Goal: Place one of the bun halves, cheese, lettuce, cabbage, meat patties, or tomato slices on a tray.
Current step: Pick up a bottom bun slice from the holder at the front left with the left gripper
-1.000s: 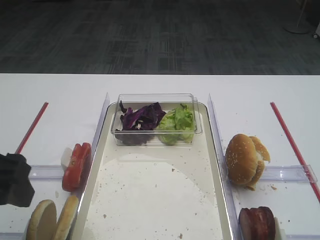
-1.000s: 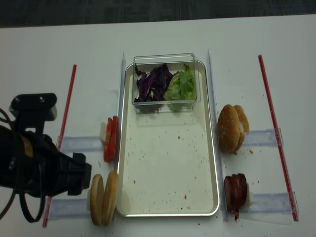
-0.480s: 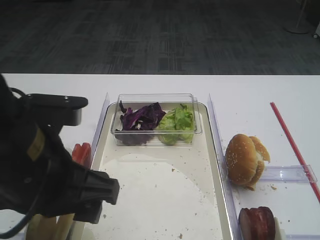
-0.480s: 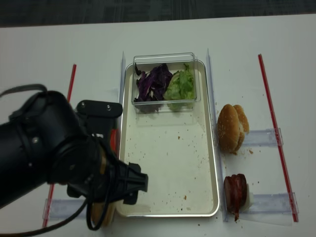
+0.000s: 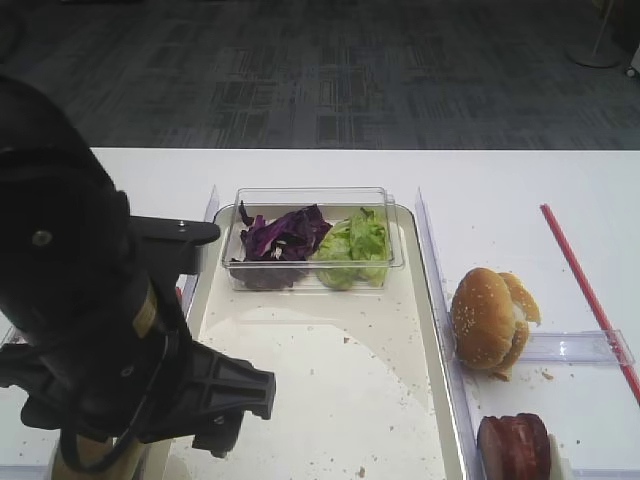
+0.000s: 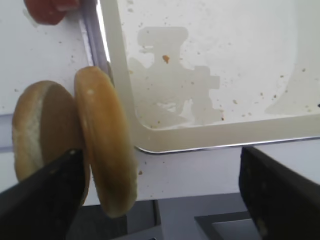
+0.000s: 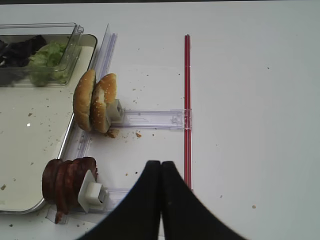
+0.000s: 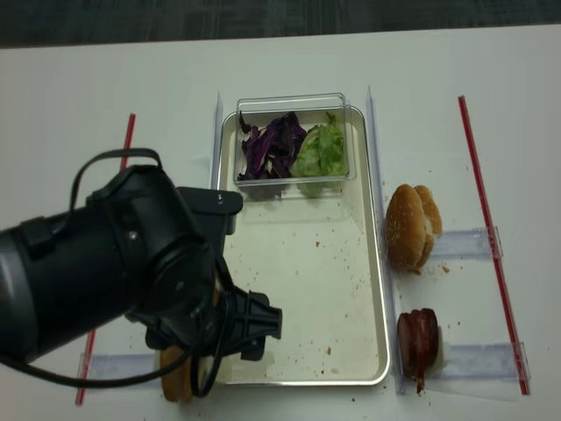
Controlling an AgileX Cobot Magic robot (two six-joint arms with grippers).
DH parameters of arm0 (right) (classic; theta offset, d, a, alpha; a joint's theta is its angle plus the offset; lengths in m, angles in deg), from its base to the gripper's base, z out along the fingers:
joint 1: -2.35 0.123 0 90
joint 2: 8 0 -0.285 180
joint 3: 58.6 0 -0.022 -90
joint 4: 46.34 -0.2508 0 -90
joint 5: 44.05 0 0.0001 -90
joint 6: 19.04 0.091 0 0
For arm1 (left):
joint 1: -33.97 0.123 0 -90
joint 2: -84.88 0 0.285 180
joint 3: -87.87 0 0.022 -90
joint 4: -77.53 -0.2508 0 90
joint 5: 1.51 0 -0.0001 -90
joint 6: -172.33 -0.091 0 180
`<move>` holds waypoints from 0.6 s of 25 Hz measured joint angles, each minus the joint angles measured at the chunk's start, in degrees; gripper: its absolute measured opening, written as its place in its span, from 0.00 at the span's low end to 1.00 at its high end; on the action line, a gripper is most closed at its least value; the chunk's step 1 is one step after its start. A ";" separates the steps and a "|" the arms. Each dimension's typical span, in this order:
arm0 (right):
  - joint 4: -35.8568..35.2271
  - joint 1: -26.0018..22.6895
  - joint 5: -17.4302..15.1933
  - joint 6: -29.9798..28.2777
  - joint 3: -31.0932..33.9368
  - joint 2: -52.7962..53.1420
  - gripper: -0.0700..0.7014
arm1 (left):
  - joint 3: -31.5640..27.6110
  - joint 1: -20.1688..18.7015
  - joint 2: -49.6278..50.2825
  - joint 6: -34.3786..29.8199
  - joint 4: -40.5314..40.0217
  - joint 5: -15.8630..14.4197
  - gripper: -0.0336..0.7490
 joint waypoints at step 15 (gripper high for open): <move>0.00 0.00 0.00 0.00 0.00 0.00 0.56 | -0.42 2.96 5.26 -2.02 -1.86 -0.55 0.75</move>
